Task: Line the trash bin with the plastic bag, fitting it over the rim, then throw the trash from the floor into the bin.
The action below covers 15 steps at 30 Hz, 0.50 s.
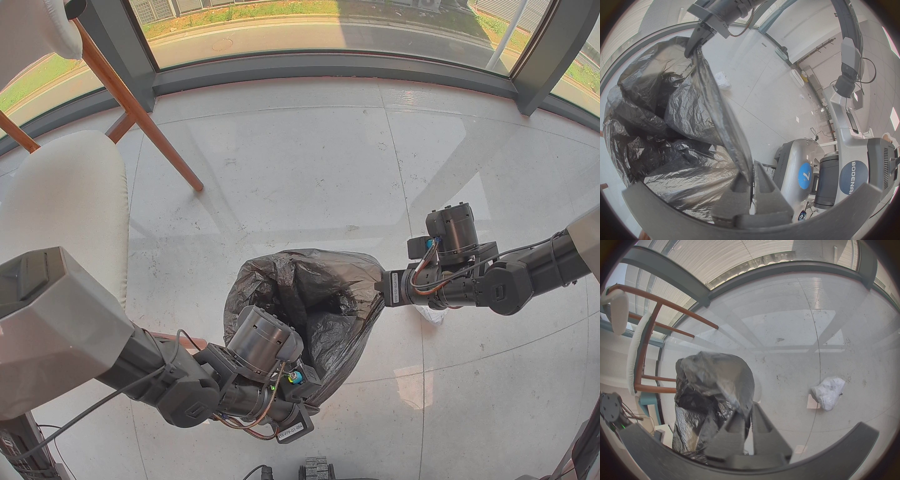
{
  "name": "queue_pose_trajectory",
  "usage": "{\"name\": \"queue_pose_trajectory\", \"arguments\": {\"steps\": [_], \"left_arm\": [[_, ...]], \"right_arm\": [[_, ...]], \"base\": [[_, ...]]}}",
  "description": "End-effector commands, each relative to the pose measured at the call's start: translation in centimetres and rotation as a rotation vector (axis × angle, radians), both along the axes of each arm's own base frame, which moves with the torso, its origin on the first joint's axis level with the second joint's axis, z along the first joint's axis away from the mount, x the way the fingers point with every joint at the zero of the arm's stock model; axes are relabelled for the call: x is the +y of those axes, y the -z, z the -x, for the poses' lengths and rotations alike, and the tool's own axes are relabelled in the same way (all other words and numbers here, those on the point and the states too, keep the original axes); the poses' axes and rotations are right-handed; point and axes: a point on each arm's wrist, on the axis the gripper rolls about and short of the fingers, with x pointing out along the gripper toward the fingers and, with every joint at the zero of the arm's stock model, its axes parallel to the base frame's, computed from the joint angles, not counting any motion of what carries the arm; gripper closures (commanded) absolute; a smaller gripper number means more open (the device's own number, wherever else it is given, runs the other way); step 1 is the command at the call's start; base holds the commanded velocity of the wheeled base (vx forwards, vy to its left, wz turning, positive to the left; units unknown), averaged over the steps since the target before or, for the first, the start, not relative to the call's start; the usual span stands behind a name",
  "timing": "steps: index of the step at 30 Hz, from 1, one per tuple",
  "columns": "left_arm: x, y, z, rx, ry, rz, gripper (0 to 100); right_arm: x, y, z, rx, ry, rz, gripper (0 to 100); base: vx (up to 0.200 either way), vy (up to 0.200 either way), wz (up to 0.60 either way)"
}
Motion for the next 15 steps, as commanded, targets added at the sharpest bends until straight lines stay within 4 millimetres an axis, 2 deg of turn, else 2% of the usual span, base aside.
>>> {"name": "queue_pose_trajectory", "arguments": {"steps": [1,3,7,15], "left_arm": [[0.0,0.0,0.1,0.000,0.002,0.000,100],[0.0,0.0,0.0,-0.002,0.000,0.000,100],[0.0,0.0,0.1,0.001,0.002,-0.001,100],[-1.1,1.2,1.2,0.026,0.047,-0.030,100]], "right_arm": [[-0.3,0.9,0.8,0.030,-0.009,0.024,0],[-0.5,0.9,1.2,0.037,-0.007,0.025,0],[-2.3,-0.6,3.2,0.032,0.012,0.021,0],[-4.4,-1.3,3.8,0.019,0.051,0.009,0]], "base": [[0.000,0.000,0.00],[0.000,0.000,0.00],[0.000,0.000,0.00],[0.000,0.000,0.00]]}}
